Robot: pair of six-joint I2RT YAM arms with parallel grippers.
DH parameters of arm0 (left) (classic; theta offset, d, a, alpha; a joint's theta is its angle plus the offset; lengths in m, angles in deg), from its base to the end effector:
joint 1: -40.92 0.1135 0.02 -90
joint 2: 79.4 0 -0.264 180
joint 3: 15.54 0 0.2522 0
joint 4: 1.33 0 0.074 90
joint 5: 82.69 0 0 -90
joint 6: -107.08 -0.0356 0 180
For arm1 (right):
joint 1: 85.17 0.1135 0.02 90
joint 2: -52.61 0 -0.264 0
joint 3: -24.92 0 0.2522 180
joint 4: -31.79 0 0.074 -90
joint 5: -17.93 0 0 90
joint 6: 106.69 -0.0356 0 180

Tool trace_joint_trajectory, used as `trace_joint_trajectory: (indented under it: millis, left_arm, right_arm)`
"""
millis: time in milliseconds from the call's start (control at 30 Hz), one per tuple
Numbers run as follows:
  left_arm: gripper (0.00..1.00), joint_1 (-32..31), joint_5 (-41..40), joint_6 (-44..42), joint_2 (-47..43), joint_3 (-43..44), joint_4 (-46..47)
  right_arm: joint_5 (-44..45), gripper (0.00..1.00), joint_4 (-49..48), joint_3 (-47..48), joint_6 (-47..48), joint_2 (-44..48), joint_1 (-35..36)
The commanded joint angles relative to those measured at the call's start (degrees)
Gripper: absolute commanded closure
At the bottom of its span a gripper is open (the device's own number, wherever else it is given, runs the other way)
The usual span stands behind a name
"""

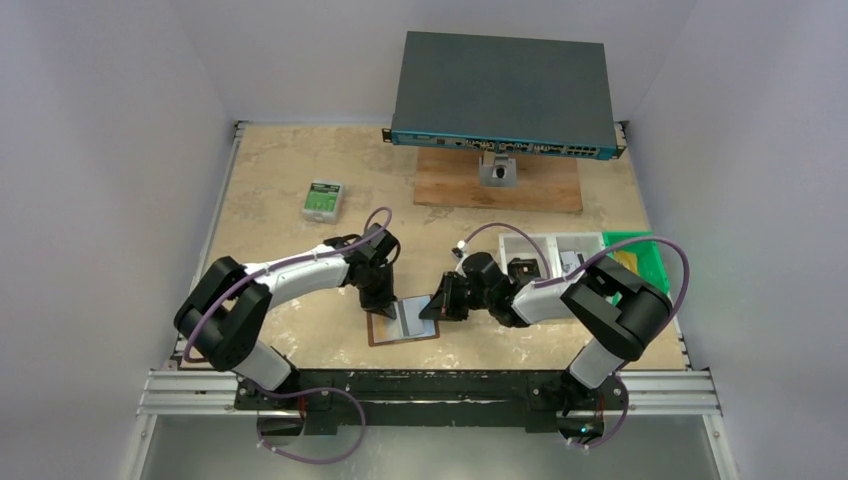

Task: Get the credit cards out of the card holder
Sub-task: Remove the credit card from the card holder.

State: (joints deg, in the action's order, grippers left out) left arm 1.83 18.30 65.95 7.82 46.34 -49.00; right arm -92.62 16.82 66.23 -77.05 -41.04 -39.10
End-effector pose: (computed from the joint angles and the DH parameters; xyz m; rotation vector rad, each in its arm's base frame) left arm 0.2029 -0.1736 0.1651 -0.2139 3.0091 -0.5217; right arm 0.1826 0.2076 0.1122 0.0906 2.5667 1.2909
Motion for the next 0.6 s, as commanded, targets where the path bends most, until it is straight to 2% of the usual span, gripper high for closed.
trace_joint_trajectory:
  millis: [0, 233, 333, 433, 500, 567]
  left_arm:
    - [1.00, -0.3, 0.7, 0.2, 2.7, -1.0, 3.2]
    - [1.00, -0.3, -0.1, 1.0, 6.3, -2.0, 3.0]
    - [1.00, -0.3, -0.1, 1.1, 6.7, -2.2, 3.1]
    - [1.00, -0.3, -0.2, 1.2, 6.7, -2.4, 3.1]
    - [1.00, -0.3, -0.4, 1.3, 6.6, -2.4, 2.9]
    - [1.00, -0.3, -0.7, 1.4, 6.7, -2.4, 2.6]
  right_arm:
    - [-2.4, 1.00, -3.1, 1.6, 0.6, -0.3, -0.4]
    - [-4.9, 0.78, -7.4, 1.1, -1.0, -2.5, -0.4]
    - [-5.3, 0.75, -8.4, 1.1, -1.4, -3.6, -0.3]
    - [-5.7, 0.79, -9.3, 0.9, -1.8, -4.2, -0.3]
    - [-5.6, 0.91, -9.2, 0.8, -1.9, -4.1, -0.3]
    - [-5.6, 0.98, -8.4, 0.7, -1.7, -3.2, -0.4]
